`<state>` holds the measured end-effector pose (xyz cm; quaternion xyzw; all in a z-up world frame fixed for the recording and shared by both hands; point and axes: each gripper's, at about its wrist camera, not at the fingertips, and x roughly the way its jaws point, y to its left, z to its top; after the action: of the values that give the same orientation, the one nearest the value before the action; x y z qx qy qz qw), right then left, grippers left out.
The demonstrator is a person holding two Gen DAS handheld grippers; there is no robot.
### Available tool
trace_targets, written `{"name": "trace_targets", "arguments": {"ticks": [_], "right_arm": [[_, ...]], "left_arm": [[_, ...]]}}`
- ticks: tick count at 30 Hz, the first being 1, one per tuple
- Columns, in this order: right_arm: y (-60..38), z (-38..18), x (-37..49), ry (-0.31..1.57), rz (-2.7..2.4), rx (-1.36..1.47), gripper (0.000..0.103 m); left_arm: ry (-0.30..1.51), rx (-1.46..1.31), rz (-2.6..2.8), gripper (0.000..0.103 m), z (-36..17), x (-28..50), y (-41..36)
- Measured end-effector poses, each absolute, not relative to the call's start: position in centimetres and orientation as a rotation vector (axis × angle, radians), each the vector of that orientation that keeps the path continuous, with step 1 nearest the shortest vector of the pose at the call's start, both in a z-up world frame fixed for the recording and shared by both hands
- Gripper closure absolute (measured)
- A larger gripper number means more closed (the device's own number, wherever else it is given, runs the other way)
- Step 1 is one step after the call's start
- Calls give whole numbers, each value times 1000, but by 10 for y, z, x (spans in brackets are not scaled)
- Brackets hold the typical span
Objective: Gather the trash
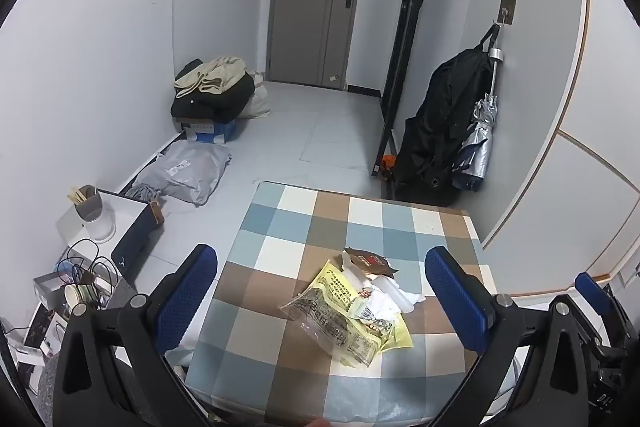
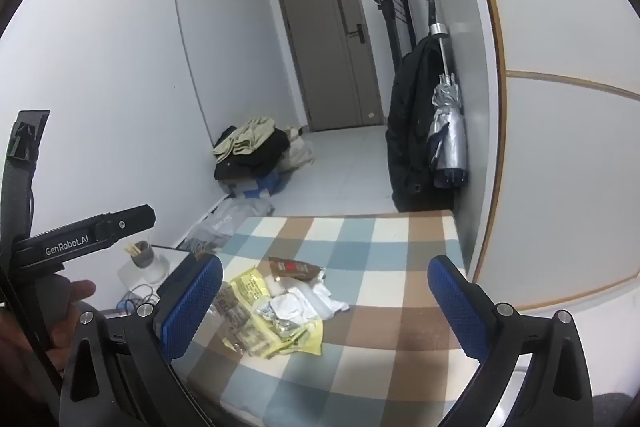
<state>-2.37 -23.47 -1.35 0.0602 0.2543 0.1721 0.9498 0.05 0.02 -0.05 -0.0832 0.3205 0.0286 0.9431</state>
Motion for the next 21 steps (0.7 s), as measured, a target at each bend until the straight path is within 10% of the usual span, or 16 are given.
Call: {"name": "trace_targets", "arguments": {"ticks": [21], "right_arm": [[-238,-10,-27,508,331,123,0]], "left_arm": [[662,-150,54,1,-6,2,-8]]}}
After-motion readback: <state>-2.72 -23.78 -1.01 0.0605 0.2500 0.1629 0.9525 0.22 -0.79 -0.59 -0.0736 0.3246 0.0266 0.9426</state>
